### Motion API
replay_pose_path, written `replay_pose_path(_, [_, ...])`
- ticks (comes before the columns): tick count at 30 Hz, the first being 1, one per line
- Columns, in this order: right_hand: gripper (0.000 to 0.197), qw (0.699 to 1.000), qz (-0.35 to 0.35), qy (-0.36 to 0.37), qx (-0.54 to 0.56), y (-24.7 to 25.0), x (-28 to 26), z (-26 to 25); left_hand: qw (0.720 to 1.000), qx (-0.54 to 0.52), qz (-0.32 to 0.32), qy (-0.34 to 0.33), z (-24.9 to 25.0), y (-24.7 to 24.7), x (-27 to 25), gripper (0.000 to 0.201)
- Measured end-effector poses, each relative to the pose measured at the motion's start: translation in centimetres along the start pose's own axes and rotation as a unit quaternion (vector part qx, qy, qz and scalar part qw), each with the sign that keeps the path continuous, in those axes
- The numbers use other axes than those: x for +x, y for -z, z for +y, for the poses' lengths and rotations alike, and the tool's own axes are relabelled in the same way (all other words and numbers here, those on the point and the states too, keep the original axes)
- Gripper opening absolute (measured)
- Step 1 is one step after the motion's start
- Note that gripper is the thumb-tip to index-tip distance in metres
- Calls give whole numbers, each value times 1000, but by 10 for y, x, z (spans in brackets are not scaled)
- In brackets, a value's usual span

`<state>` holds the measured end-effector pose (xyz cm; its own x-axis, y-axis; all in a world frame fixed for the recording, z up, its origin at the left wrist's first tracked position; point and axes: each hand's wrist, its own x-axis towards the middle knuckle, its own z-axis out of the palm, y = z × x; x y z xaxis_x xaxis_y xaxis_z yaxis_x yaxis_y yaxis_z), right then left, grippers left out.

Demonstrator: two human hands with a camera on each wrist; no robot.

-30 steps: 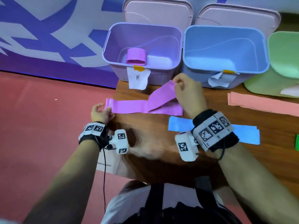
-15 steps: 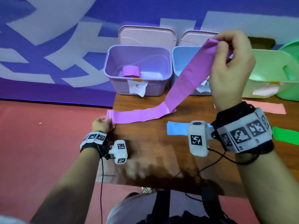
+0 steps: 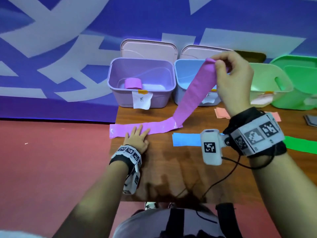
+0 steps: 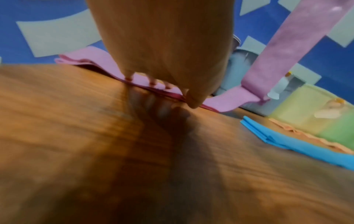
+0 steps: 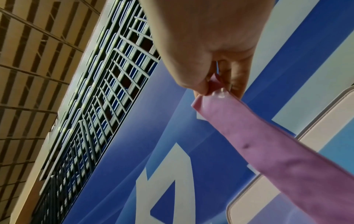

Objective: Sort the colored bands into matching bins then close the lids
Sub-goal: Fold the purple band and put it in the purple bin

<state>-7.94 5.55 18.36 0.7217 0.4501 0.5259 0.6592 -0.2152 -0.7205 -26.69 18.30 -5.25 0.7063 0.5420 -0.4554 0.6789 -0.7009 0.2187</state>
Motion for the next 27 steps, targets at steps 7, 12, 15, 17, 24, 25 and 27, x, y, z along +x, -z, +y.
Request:
replay_pose_path(7, [25, 987, 151, 27, 50, 41, 43, -21, 999, -21, -35, 4, 2, 11, 1, 59])
replay_pose_path(12, [27, 987, 135, 37, 77, 48, 62, -41, 999, -34, -35, 19, 9, 18, 10, 57])
replay_pose_path(15, [22, 999, 6, 16, 33, 31, 59, -44, 999, -32, -36, 20, 16, 31, 15, 54])
replay_pose_path(17, [21, 999, -38, 9, 21, 23, 53, -45, 999, -39, -23, 7, 21, 43, 17, 54])
replay_pose_path(24, [21, 990, -135, 14, 26, 23, 44, -48, 965, -191, 105, -142, 47, 105, 3, 30])
replay_pose_path(25, [20, 987, -156, 19, 25, 22, 42, -49, 935, -284, 145, -156, 55, 119, -6, 25])
replay_pose_path(27, [20, 982, -188, 23, 27, 19, 36, -51, 842, -478, 149, -201, 73, 149, -30, 21])
